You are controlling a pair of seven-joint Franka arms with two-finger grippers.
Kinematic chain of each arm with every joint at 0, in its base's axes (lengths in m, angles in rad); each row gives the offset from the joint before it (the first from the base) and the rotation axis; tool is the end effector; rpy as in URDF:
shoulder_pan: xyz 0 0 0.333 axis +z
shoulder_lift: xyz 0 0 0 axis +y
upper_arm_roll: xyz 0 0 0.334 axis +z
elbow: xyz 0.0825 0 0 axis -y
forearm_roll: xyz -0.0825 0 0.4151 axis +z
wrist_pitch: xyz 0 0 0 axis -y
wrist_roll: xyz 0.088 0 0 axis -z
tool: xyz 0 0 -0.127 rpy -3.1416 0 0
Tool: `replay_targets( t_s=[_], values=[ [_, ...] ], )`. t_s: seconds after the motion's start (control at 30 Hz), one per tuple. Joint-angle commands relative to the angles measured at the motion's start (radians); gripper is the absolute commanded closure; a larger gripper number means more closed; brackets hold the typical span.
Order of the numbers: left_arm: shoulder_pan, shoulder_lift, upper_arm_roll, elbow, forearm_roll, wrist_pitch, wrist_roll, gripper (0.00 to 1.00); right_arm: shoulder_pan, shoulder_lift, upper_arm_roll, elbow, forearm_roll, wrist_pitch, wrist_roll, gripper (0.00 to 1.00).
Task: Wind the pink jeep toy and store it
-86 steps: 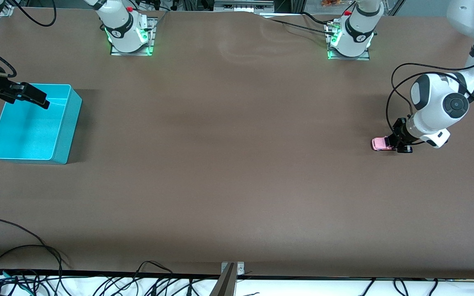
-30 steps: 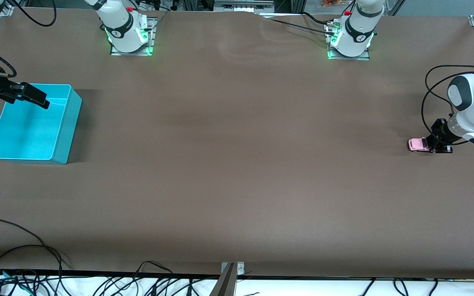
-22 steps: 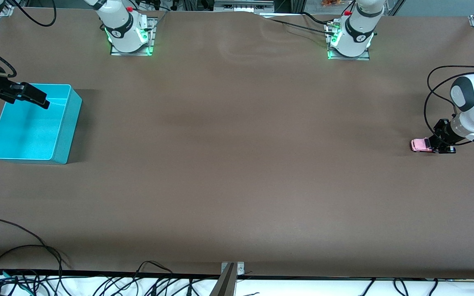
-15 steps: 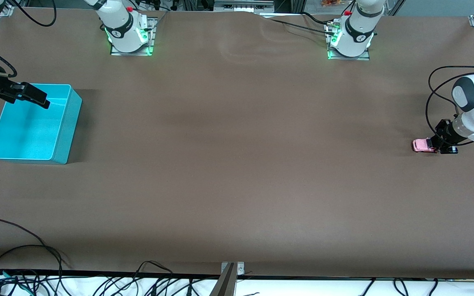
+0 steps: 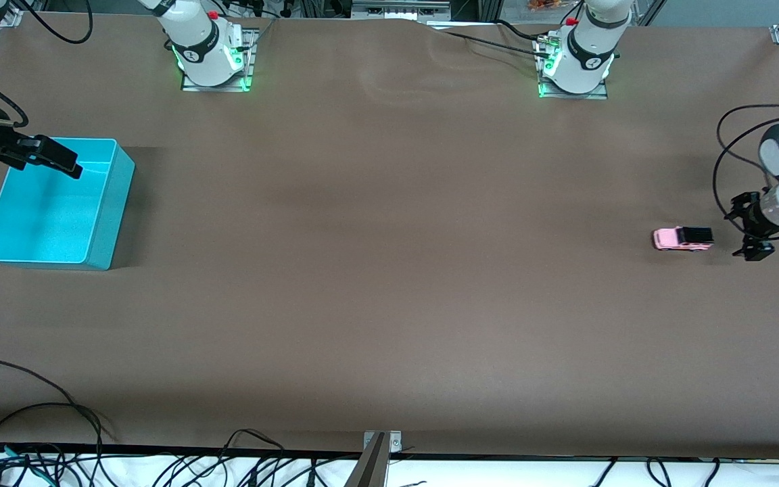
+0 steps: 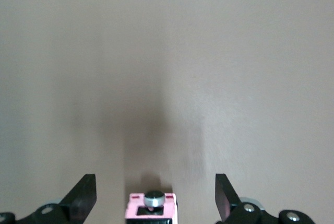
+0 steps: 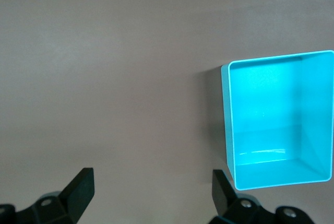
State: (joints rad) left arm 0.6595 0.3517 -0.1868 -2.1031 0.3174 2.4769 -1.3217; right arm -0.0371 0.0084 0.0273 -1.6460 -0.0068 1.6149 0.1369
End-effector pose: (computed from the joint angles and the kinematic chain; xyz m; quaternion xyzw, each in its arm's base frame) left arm 0.5429 0.2809 0.2282 -0.7094 -0.7013 -0.0436 0.0545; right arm 0.5887 -0.0067 0.5835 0.9971 -0.0731 -0.0195 0.0045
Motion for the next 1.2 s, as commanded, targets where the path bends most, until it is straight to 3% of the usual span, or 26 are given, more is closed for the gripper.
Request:
replay_targets(
  t_s=[0.0, 0.23, 0.6, 0.87, 1.03, 1.17],
  values=[
    [-0.099, -0.169, 0.012, -0.026, -0.073, -0.162, 0.086, 0.0, 0.0, 0.008, 0.003, 0.026, -0.01, -0.024, -0.014, 0.0],
    [-0.328, -0.322, 0.167, -0.02, -0.184, -0.308, 0.36, 0.0, 0.0, 0.008, 0.003, 0.026, -0.01, -0.024, -0.014, 0.0],
    [-0.564, -0.415, 0.271, 0.021, -0.184, -0.395, 0.605, 0.0, -0.001, 0.008, 0.003, 0.026, -0.009, -0.032, -0.013, 0.0],
    [-0.624, -0.408, 0.279, 0.178, -0.186, -0.613, 0.875, 0.0, -0.001, 0.008, 0.002, 0.028, -0.01, -0.041, -0.013, 0.0],
    [-0.63, -0.418, 0.274, 0.196, -0.222, -0.625, 0.918, 0.0, -0.001, 0.008, 0.002, 0.028, -0.009, -0.04, -0.01, 0.0],
    [-0.695, -0.416, 0.279, 0.23, -0.225, -0.653, 0.927, 0.0, -0.001, 0.008, 0.003, 0.028, -0.01, -0.041, -0.01, 0.0]
  ],
)
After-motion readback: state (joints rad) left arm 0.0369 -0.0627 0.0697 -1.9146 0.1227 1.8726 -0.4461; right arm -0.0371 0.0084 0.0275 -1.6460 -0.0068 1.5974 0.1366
